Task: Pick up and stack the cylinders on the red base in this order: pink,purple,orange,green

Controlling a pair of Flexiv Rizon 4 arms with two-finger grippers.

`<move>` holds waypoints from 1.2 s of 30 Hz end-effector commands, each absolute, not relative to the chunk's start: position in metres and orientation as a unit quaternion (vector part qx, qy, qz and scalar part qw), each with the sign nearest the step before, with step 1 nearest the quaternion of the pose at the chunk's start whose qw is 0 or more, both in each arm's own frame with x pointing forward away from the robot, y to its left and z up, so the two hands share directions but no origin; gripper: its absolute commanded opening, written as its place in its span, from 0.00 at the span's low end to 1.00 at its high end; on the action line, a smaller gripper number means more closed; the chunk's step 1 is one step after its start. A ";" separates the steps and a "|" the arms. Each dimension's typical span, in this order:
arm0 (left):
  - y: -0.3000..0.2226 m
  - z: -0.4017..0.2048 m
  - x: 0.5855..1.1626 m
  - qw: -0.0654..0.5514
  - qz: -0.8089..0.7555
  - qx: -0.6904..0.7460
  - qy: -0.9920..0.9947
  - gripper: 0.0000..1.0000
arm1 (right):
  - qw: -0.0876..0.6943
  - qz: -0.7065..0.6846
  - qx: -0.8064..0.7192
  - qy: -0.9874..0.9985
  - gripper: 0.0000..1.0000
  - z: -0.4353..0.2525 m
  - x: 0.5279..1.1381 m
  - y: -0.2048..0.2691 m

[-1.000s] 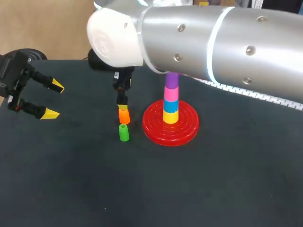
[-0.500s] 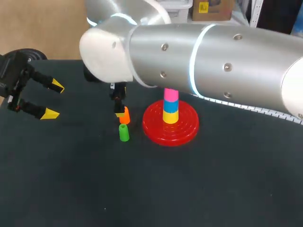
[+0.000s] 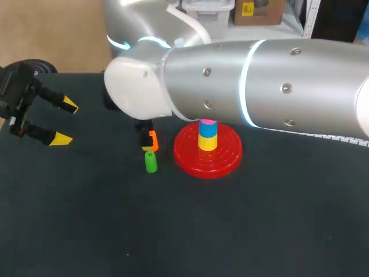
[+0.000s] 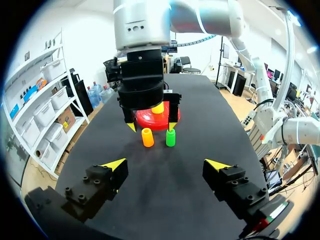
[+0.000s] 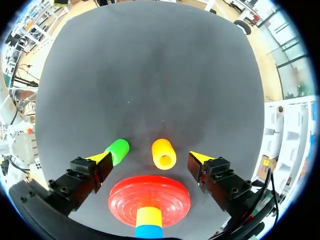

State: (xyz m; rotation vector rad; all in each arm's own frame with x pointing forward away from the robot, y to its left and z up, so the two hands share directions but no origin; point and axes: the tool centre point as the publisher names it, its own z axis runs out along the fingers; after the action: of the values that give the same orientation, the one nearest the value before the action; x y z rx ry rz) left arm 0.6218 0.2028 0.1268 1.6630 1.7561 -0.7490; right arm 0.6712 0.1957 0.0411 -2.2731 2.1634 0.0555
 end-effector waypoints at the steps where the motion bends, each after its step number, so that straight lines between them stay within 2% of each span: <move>1: 0.204 0.126 0.621 0.302 -0.282 0.627 0.660 1.00 | 0.007 0.014 -0.727 0.687 1.00 0.038 0.668 0.193; 36: 0.204 0.126 0.621 0.302 -0.282 0.627 0.660 1.00 | 0.029 0.021 -0.733 0.679 1.00 0.038 0.674 0.197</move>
State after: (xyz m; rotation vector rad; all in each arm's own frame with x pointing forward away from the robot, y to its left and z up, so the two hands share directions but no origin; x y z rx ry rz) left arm 0.6218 0.2028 0.1268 1.6630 1.7560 -0.7490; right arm 0.6796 0.1995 0.0350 -2.2712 2.1013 0.0728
